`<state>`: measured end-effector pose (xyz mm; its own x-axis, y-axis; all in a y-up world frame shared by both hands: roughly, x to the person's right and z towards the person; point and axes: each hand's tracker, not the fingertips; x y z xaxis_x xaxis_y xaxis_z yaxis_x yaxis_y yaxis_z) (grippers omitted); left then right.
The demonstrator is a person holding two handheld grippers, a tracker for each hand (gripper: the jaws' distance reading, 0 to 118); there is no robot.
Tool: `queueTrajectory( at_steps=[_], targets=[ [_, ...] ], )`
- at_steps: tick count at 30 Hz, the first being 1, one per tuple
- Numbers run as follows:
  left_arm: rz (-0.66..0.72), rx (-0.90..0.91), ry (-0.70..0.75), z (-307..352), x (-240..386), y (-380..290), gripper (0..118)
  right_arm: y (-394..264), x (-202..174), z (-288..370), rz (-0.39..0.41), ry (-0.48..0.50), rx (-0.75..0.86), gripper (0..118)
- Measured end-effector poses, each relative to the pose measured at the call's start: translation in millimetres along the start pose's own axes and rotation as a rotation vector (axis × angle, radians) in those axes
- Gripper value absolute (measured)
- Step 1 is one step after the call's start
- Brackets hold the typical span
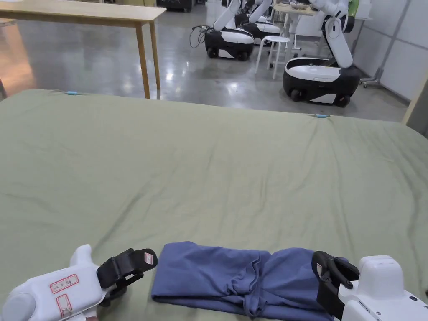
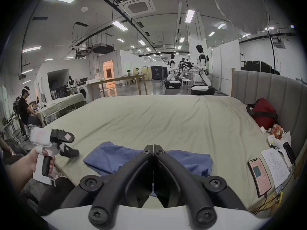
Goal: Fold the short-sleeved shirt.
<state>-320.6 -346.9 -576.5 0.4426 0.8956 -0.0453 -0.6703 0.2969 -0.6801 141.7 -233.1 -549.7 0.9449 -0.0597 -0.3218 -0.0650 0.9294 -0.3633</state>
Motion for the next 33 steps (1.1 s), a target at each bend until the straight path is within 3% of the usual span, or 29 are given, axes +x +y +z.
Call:
queueTrajectory(
  at_steps=[2, 4, 6, 8, 9, 10, 11, 12, 13, 15, 21, 24, 27, 33],
  targets=[
    [0.118, -0.1, -0.084, -19.9, -25.2, -3.3, 118, 3.3, -1.7, -3.4, -0.004, 0.01, -0.001, 0],
    [0.053, -0.06, -0.204, -33.3, -23.0, -5.7, 118, 6.6, -4.1, -5.5, 0.003, 0.015, -0.001, 0],
    [0.103, -0.119, -0.216, -54.1, -18.1, -5.5, 118, 9.3, -4.7, -5.5, 0.007, 0.014, 0.005, 0],
    [0.117, -0.105, -0.232, -70.7, -10.4, -10.9, 107, 11.0, -4.3, -5.3, 0.002, 0.01, 0.011, 0],
    [0.15, -0.091, -0.212, -78.2, -10.7, -12.1, 82, 11.3, -3.7, -4.5, -0.003, 0.002, 0.014, 0],
    [0.187, -0.06, -0.145, -83.8, -14.5, -14.6, 25, 11.8, -2.7, -3.6, -0.009, -0.002, 0.013, 1],
    [0.214, -0.053, -0.083, -90.8, -18.6, -18.4, 12, 11.9, -1.9, -2.4, -0.014, -0.007, 0.013, 0],
    [0.208, -0.046, -0.01, -95.4, -22.5, -24.3, 12, 11.7, -0.6, -0.5, -0.018, -0.013, 0.014, 0],
    [0.177, -0.027, -0.083, -91.1, -20.4, -24.1, 12, 10.9, 1.4, 1.4, -0.018, -0.017, 0.011, 0],
    [0.162, -0.013, -0.084, -79.1, -14.6, -16.6, 12, 10.4, 4.5, 4.2, -0.007, -0.029, 0.007, 0],
    [-0.066, 0.162, 0.177, -2.3, 9.3, 34.2, 11, 13.5, 17.1, 9.1, -0.025, -0.049, 0.016, 0],
    [-0.259, 0.209, 0.345, 22.3, 36.3, 50.1, 11, 12.9, 17.1, 8.2, -0.034, -0.042, 0.023, 0],
    [-0.554, 0.193, 0.441, 11.0, 94.5, 24.8, 11, 8.9, 17.5, 5.2, -0.031, -0.037, 0.018, 0],
    [-1.074, 0.066, 0.495, -104.9, 179.3, -64.9, 11, 1.0, 18.8, 8.3, -0.055, -0.037, 0.009, 1]
  ],
)
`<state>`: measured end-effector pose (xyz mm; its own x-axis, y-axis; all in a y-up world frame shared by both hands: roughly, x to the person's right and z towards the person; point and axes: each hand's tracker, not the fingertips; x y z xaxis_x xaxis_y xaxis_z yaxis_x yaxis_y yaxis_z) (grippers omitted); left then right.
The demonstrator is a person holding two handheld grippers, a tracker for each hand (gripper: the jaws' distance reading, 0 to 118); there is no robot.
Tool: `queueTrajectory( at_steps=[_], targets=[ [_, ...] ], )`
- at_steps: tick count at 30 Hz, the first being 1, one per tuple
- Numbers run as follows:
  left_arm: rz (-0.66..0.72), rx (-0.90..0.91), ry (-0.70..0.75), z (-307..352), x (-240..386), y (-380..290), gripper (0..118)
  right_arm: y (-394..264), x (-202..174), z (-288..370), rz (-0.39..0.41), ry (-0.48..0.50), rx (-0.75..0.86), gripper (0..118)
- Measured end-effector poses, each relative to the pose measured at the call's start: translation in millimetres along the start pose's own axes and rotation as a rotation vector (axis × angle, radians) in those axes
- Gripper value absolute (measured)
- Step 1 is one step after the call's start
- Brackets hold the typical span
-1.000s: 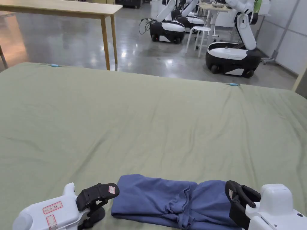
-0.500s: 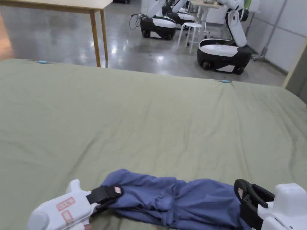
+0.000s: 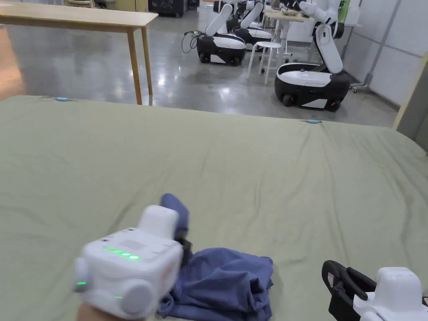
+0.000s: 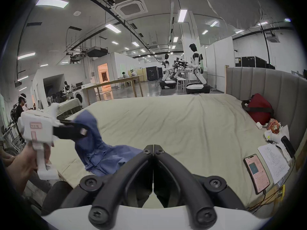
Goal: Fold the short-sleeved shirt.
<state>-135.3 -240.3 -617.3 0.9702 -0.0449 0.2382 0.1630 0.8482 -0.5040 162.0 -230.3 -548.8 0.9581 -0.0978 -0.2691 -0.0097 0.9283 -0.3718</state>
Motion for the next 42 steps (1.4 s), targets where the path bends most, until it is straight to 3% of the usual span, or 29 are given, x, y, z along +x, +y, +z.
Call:
queueTrajectory(
  at_steps=[4, 7, 8, 9, 10, 11, 14, 17, 20, 21, 22, 23, 29, 33, 36, 38, 40, 41, 42],
  targets=[
    [-0.268, -0.109, 0.036, -57.2, 78.5, -21.4, 11, -3.2, 5.8, 9.6, -0.002, -0.025, 0.004, 0],
    [-0.262, -0.202, -0.021, -82.0, 84.3, -46.6, 13, -2.1, 11.9, 10.8, -0.024, -0.025, -0.043, 0],
    [-0.264, -0.195, -0.021, -79.7, 83.8, -47.1, 25, -2.8, 13.5, 10.9, -0.024, -0.024, -0.043, 0],
    [-0.244, -0.181, -0.045, -74.5, 82.1, -45.0, 56, -2.9, 13.6, 10.4, -0.022, -0.022, -0.045, 0],
    [-0.178, -0.155, -0.123, -65.8, 75.4, -36.9, 101, -2.5, 13.3, 9.4, -0.021, -0.021, -0.046, 0],
    [-0.092, -0.152, -0.204, -56.8, 66.5, -28.5, 113, -1.6, 12.7, 7.5, -0.021, -0.018, -0.046, 0],
    [0.171, -0.011, -0.341, -20.5, 27.4, -4.2, 112, 0.8, 9.5, 2.2, -0.026, -0.004, -0.046, 0],
    [0.342, 0.03, -0.291, -6.6, -13.6, 1.1, 112, 0.4, 5.5, -1.7, -0.033, 0.013, -0.042, 1],
    [0.549, -0.086, -0.141, -26.3, -41.8, -7.6, 108, -2.3, 1.6, -8.9, -0.034, 0.023, -0.052, 0],
    [0.586, -0.081, -0.22, -31.5, -47.0, -15.0, 87, -2.8, 0.5, -11.0, -0.033, 0.024, -0.056, 0],
    [0.631, -0.101, -0.303, -42.5, -41.1, -19.3, 36, -3.4, -0.4, -13.2, -0.035, 0.026, -0.06, 1],
    [0.648, -0.121, -0.342, -52.5, -32.0, -24.4, 9, -4.2, -1.1, -15.5, -0.036, 0.027, -0.065, 0],
    [0.7, -0.199, -0.557, -100.4, 46.0, -54.3, 8, -10.3, -0.1, -28.3, -0.05, 0.001, -0.111, 1],
    [0.817, -0.212, -0.546, -106.6, 40.1, -69.0, 8, -9.5, 2.0, -33.7, -0.068, 0.001, -0.127, 0],
    [0.721, -0.179, -0.51, -84.1, 31.0, -57.2, 8, -8.0, -2.4, -55.4, -0.107, 0.052, -0.167, 0],
    [0.709, -0.141, -0.504, -61.4, 19.3, -51.3, 8, -9.1, -7.3, -82.0, -0.183, 0.106, -0.185, 0],
    [0.749, -0.097, -0.523, -38.5, 3.5, -52.1, 9, -13.5, -8.2, -110.2, -0.322, 0.184, -0.223, 1],
    [0.733, -0.061, -0.514, -25.1, -6.9, -53.7, 14, -18.0, -7.4, -123.7, -0.393, 0.219, -0.233, 0],
    [0.714, -0.03, -0.495, -14.4, -20.7, -56.0, 34, -22.4, -7.2, -134.7, -0.432, 0.239, -0.242, 0]
  ],
)
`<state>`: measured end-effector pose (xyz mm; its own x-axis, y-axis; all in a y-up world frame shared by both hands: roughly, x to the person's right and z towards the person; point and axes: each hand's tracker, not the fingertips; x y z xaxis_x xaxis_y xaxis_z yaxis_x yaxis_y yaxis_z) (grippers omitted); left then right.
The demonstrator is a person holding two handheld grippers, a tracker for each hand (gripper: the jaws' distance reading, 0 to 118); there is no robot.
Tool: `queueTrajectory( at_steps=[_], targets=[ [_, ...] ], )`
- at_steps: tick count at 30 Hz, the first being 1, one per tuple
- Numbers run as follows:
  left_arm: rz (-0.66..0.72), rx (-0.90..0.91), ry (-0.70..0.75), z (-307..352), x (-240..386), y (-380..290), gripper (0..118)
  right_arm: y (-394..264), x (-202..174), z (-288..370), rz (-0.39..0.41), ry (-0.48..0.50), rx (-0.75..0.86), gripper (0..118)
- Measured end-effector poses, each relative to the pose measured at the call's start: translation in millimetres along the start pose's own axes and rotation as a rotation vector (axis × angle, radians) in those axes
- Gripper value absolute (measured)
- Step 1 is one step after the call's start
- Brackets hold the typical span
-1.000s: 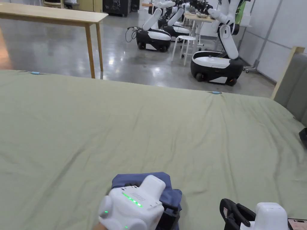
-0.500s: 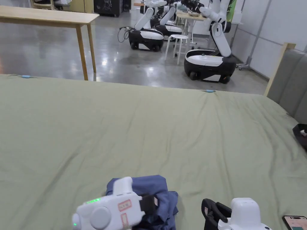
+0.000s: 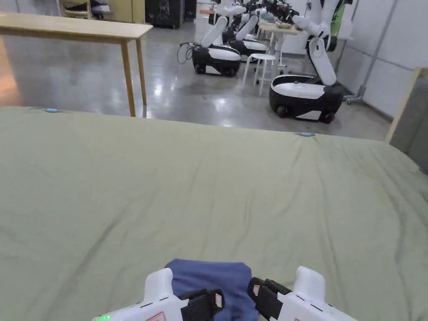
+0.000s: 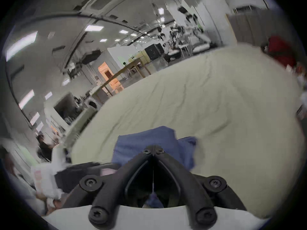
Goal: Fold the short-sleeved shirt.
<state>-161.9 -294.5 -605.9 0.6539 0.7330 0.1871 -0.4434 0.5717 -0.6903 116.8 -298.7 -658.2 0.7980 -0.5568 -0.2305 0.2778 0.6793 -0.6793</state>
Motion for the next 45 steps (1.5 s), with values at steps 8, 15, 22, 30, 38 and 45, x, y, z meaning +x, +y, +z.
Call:
queueTrajectory(
  at_steps=[8, 15, 22, 30, 38, 45],
  targets=[
    [0.221, -0.015, -0.016, 37.9, -96.0, 25.9, 118, -21.0, 39.5, -58.6, -0.125, -0.052, -0.141, 0],
    [0.394, -0.079, -0.252, -38.5, -113.1, 16.0, 115, -23.2, 58.9, -43.7, -0.222, 0.065, -0.085, 1],
    [0.365, -0.091, -0.029, -47.3, -98.3, 10.7, 26, -21.3, 41.1, -32.0, -0.082, 0.032, -0.061, 1],
    [0.194, -0.059, 0.173, 66.5, -157.1, 70.4, 26, -27.6, -6.7, -5.5, 0.017, 0.031, -0.045, 0],
    [0.131, 0.003, 0.489, 202.1, -260.5, 169.6, 26, -40.0, -42.2, 1.6, 0.076, 0.036, -0.039, 0],
    [0.149, 0.015, 0.599, 267.1, -314.5, 211.9, 26, -41.4, -58.3, 5.8, 0.125, 0.024, -0.046, 1]
  ],
)
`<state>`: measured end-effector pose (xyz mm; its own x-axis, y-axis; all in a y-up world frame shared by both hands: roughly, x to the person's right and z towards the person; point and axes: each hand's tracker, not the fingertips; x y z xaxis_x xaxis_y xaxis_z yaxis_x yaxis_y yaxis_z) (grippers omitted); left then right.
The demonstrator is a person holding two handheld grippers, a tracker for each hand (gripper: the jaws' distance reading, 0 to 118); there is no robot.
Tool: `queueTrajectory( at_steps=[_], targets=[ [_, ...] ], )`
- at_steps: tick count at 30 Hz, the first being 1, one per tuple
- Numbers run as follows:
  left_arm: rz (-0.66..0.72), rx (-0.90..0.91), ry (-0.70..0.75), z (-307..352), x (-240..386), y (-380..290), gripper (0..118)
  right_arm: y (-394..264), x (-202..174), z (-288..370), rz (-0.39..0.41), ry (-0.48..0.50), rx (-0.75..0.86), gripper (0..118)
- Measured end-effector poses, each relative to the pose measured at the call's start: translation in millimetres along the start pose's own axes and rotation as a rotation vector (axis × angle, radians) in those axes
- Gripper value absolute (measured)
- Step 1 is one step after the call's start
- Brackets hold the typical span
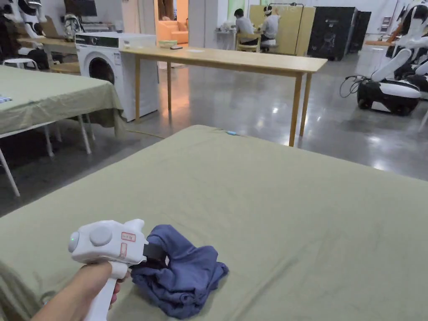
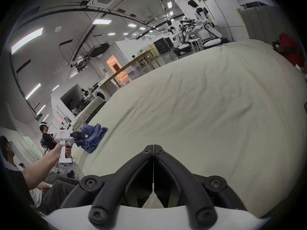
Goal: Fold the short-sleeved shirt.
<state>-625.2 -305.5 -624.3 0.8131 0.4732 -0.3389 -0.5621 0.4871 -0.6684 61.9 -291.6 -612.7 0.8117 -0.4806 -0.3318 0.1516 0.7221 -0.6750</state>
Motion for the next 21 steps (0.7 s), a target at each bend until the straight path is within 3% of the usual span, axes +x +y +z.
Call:
queueTrajectory(
  at_steps=[3, 4, 5, 6, 7, 10, 12, 14, 15, 17, 18, 20, 21],
  targets=[
    [0.0, 0.01, -0.044, 5.8, -3.3, -8.6, 27, 2.3, -0.5, 2.7, 0.0, 0.005, 0.004, 1],
    [-0.007, 0.02, -0.041, 7.4, -1.9, -10.9, 36, 3.0, -1.4, 3.4, 0.0, 0.006, 0.007, 1],
    [-0.015, 0.035, -0.023, 10.6, -0.5, -13.0, 61, 3.6, 0.9, 3.2, 0.002, 0.007, 0.008, 1],
    [-0.031, 0.081, 0.04, 15.6, -2.3, -13.7, 95, 4.5, 0.7, 3.3, 0.004, 0.006, 0.008, 1],
    [-0.034, 0.108, 0.051, 21.7, -5.7, -13.7, 118, 5.2, 0.4, 3.9, 0.006, 0.004, 0.007, 0],
    [0.048, 0.194, 0.043, 54.1, -16.9, -10.5, 116, 6.8, -0.1, 10.1, 0.009, 0.005, 0.016, 1],
    [0.024, 0.236, 0.11, 76.3, -19.3, -8.5, 116, 8.4, -0.9, 15.9, 0.021, 0.004, 0.025, 0],
    [-0.069, 0.281, 0.198, 95.8, -1.6, -10.1, 109, 11.2, -3.1, 23.8, 0.043, -0.003, 0.037, 1],
    [-0.101, 0.293, 0.212, 102.7, 11.2, -12.1, 95, 13.9, -3.4, 27.8, 0.062, -0.014, 0.047, 1],
    [-0.207, 0.334, 0.229, 113.0, 55.3, -22.9, 25, 23.3, -2.7, 38.7, 0.121, -0.076, 0.086, 1],
    [-0.278, 0.358, 0.253, 115.2, 77.3, -29.4, 3, 29.6, -3.7, 44.4, 0.147, -0.106, 0.111, 0],
    [-0.478, 0.486, 0.346, 120.0, 149.0, -63.9, 4, 48.9, -7.4, 57.5, 0.193, -0.178, 0.18, 0],
    [-0.523, 0.542, 0.308, 121.7, 177.0, -75.0, 4, 59.3, -6.5, 63.0, 0.203, -0.226, 0.218, 0]
  ],
)
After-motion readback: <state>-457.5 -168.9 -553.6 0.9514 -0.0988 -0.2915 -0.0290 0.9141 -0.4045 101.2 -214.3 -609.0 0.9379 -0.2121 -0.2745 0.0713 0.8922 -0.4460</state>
